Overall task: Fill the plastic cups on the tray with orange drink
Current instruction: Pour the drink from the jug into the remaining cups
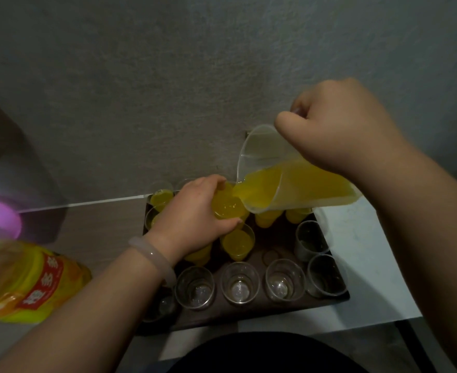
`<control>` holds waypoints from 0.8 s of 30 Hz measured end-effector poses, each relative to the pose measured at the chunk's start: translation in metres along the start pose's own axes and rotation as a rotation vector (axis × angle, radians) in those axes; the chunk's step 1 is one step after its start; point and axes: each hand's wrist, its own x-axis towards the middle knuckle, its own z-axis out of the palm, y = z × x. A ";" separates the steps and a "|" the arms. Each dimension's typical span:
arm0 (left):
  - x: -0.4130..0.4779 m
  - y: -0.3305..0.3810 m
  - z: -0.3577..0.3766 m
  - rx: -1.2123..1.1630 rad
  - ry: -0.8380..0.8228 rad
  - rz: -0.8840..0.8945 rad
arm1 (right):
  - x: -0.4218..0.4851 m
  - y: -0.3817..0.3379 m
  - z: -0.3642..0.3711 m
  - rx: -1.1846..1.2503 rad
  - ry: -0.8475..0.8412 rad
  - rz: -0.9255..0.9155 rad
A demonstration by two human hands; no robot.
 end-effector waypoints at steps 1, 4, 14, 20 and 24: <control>0.001 0.001 0.001 -0.010 0.007 -0.002 | 0.000 0.004 0.001 0.036 -0.005 0.013; 0.002 0.004 0.001 -0.044 0.024 -0.018 | -0.001 0.018 0.004 0.178 0.015 0.095; 0.009 0.018 0.006 -0.114 0.033 -0.061 | -0.025 0.065 0.017 0.690 0.230 0.423; 0.012 0.036 0.018 -0.099 -0.092 0.003 | -0.038 0.085 0.013 0.893 0.378 0.617; 0.022 0.048 0.028 -0.071 -0.192 0.067 | -0.042 0.100 0.013 0.865 0.432 0.626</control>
